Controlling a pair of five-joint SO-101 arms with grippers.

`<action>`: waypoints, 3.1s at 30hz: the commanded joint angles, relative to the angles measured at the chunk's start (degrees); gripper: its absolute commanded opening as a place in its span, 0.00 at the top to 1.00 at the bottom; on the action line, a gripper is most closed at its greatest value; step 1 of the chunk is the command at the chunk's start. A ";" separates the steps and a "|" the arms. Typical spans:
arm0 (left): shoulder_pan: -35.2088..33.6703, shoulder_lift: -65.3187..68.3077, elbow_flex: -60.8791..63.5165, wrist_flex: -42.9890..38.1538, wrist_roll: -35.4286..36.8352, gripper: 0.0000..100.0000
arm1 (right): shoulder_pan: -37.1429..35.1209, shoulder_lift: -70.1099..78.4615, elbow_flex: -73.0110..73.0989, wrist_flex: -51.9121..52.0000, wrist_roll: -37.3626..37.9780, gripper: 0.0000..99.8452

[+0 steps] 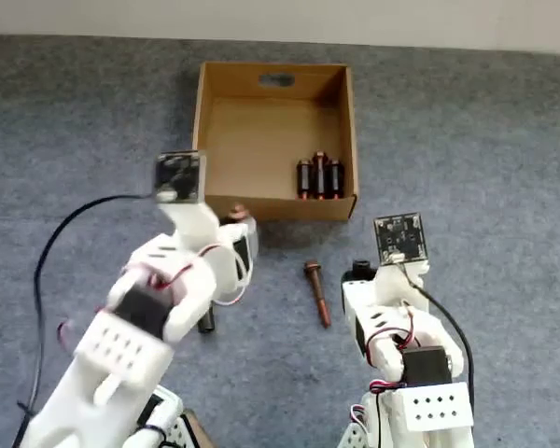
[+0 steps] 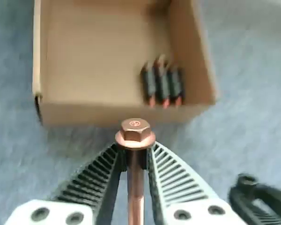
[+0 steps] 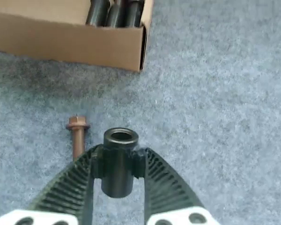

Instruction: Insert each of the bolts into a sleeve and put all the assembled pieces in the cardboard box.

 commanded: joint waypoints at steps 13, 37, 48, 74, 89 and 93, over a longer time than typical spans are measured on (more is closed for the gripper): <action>6.20 -25.01 7.87 -16.62 -0.35 0.99 | -14.02 -0.40 -3.38 -21.58 -0.26 0.99; 14.99 -24.75 7.87 -24.97 -14.86 0.99 | -14.11 -16.66 -3.03 -17.63 -0.35 0.99; 17.98 -18.95 -0.57 -24.88 -14.95 0.99 | -14.20 -23.52 5.41 -21.93 -0.35 0.99; 15.34 9.36 -9.89 -31.74 -15.12 0.99 | -14.02 -23.52 5.76 -21.67 -0.35 0.99; 13.58 9.27 -5.32 -31.74 -15.03 0.99 | -13.93 -23.52 5.58 -21.58 -0.35 0.99; 13.32 9.19 -6.20 -31.74 -15.03 0.99 | -13.93 -23.52 5.76 -21.58 -0.35 0.99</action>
